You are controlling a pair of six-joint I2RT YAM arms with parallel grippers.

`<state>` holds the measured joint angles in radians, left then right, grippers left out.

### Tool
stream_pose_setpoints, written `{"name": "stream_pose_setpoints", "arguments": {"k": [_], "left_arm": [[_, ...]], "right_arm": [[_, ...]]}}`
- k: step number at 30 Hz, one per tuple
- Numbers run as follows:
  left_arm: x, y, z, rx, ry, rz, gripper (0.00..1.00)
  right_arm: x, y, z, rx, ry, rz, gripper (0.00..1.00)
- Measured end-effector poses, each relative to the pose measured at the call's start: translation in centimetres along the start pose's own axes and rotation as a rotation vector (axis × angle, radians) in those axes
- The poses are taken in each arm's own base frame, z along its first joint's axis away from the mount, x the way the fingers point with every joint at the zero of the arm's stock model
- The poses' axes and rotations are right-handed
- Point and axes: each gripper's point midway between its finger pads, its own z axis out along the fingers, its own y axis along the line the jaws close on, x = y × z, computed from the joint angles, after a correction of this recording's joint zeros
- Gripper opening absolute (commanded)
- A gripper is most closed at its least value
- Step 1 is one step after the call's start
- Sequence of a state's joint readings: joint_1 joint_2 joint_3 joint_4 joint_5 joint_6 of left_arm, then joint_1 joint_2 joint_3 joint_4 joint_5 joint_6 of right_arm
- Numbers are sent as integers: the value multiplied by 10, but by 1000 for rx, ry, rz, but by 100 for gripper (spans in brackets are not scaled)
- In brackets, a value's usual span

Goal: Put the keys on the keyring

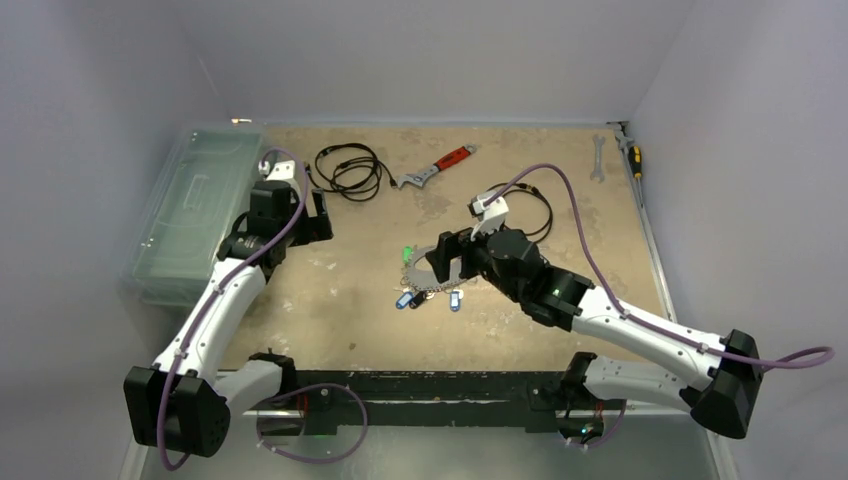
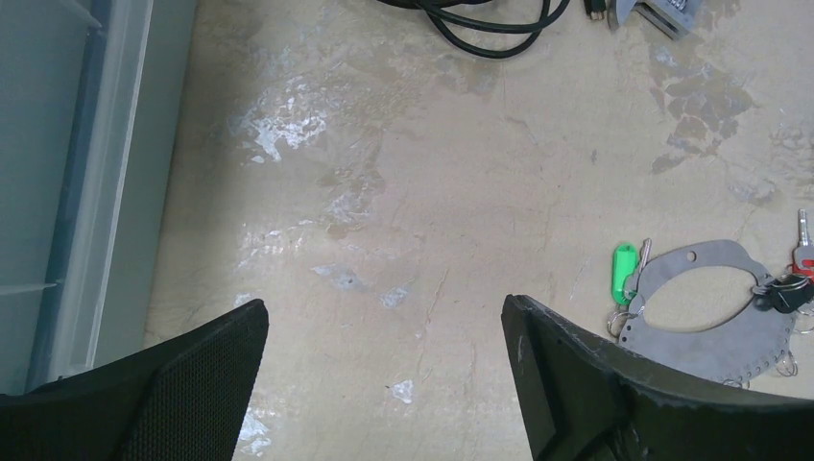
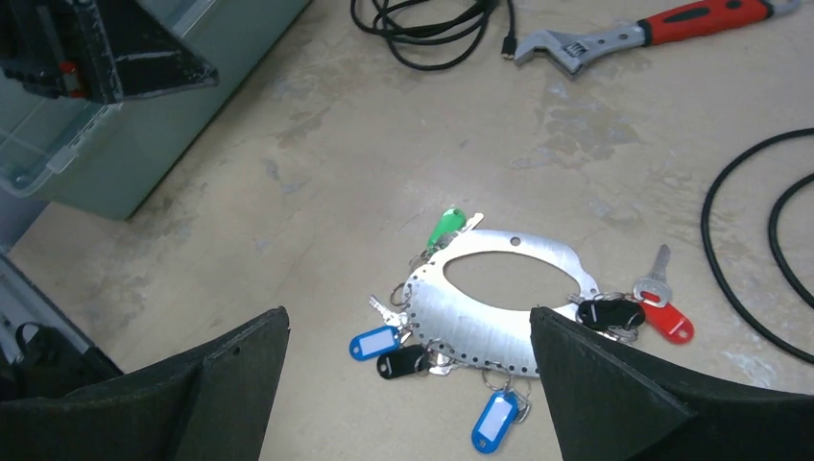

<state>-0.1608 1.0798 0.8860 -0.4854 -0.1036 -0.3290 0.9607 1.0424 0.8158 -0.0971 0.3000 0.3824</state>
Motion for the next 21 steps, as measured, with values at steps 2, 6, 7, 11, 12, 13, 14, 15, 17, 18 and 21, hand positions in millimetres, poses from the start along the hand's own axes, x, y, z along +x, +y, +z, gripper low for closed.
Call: {"name": "stream_pose_setpoints", "arguments": {"k": [2,6,7,11,12,13,14,15,17,18,21], "left_arm": [[-1,-1,-1,3,-3,1,91],[-1,-2,-1,7,-6,3,91],[-1,-2,-1,7,-7,3,91],[-2,-3,-1,8,-9,3,91],[-2,-3,-1,9,-10,2,91],[-2,-3,-1,8,-9,3,91],[-2,-3,-1,9,-10,4,91],[-2,-3,-1,11,-9,4,91],[-1,-4,-1,14,-8,5,91],[-1,-4,-1,15,-8,5,91],[-1,-5,-1,16,-8,6,91]], "right_arm": [[-4,-5,-1,29,-18,9,99],[-1,-20,-1,109,-14,3,99],[2,-24,-1,128,-5,-4,99],[14,-45,2,212,41,-39,99],[18,-54,4,238,63,-39,99],[20,-67,6,270,83,-32,99],[22,-79,8,300,97,-21,99],[24,-96,10,338,118,-5,98],[31,-123,9,408,160,21,94],[35,-133,8,431,180,32,92],[47,-145,10,446,238,61,85]]}}
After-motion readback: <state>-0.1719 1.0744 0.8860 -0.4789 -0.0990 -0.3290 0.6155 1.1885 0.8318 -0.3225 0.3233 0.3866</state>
